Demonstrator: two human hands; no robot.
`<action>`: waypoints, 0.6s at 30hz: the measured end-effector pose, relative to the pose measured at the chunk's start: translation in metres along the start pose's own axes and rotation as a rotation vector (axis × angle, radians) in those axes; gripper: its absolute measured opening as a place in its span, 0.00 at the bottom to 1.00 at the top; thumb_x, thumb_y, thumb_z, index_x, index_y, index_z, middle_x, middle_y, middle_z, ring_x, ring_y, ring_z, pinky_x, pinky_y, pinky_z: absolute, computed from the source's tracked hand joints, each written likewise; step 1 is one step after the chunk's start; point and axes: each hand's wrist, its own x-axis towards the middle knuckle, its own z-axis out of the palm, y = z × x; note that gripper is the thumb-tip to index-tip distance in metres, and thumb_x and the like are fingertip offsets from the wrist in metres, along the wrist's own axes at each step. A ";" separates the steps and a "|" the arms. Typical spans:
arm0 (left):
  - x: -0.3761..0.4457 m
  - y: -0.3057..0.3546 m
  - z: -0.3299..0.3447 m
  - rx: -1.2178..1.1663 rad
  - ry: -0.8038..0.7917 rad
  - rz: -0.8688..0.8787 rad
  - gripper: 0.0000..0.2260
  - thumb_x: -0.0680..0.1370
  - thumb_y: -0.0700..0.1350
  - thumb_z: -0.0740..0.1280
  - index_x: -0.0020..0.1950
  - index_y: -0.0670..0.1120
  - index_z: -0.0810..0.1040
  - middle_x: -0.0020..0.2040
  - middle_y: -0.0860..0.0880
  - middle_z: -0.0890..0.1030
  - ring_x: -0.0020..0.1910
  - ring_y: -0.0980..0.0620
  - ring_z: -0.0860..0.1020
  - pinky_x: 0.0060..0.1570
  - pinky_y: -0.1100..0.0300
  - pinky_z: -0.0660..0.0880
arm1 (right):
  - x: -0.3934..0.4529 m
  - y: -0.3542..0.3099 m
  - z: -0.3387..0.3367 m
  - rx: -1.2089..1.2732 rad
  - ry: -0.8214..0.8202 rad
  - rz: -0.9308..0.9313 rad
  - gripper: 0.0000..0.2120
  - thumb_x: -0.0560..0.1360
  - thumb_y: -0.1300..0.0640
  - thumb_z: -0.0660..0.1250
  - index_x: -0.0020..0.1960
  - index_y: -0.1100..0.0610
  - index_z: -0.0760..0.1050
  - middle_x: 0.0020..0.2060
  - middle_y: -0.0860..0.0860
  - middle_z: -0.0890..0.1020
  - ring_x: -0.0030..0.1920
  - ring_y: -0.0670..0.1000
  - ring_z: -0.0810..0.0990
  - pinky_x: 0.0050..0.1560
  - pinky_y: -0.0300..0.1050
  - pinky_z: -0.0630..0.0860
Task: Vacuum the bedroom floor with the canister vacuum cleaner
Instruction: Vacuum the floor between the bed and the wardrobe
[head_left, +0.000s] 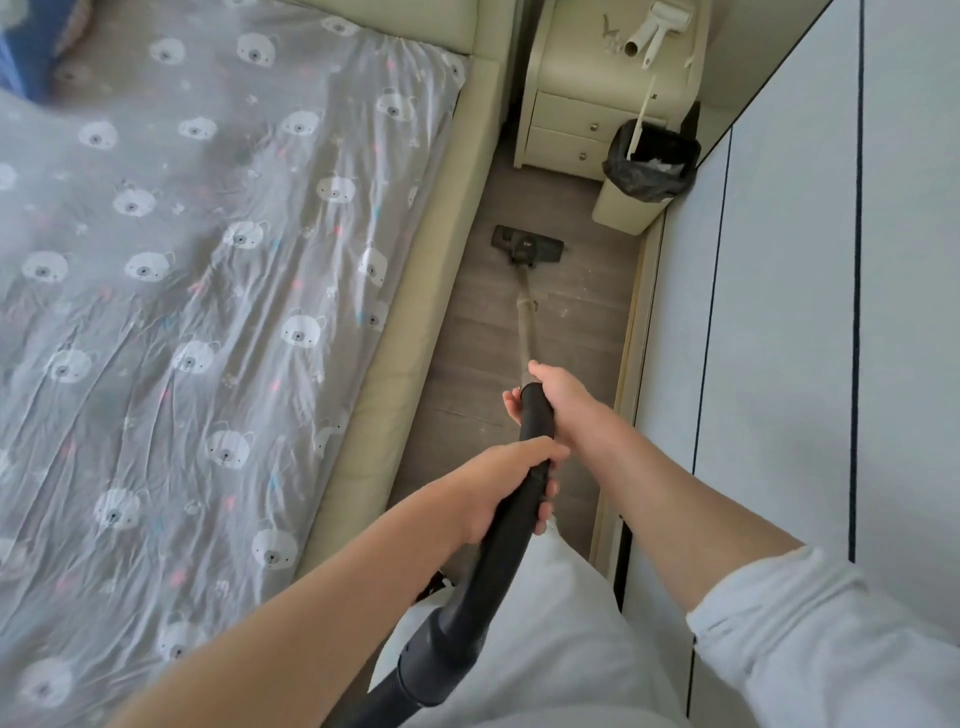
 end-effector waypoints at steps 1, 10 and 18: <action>0.012 0.014 0.003 -0.008 -0.002 0.004 0.10 0.71 0.50 0.74 0.38 0.47 0.76 0.32 0.49 0.77 0.26 0.51 0.74 0.28 0.60 0.75 | 0.007 -0.016 0.001 -0.015 0.002 -0.003 0.17 0.79 0.52 0.67 0.60 0.60 0.68 0.38 0.57 0.74 0.28 0.56 0.81 0.29 0.46 0.81; 0.049 0.048 0.003 0.011 0.054 0.008 0.10 0.69 0.51 0.74 0.37 0.47 0.77 0.33 0.49 0.78 0.26 0.51 0.74 0.29 0.60 0.75 | 0.029 -0.055 0.008 -0.112 0.024 0.012 0.17 0.79 0.47 0.65 0.54 0.61 0.69 0.34 0.54 0.75 0.28 0.52 0.79 0.28 0.43 0.79; -0.025 -0.009 -0.010 0.086 0.058 -0.041 0.20 0.72 0.55 0.76 0.55 0.44 0.78 0.40 0.45 0.82 0.33 0.48 0.79 0.36 0.55 0.78 | -0.011 0.020 -0.002 -0.039 0.030 0.121 0.19 0.77 0.47 0.68 0.57 0.62 0.73 0.34 0.55 0.78 0.30 0.51 0.77 0.31 0.44 0.78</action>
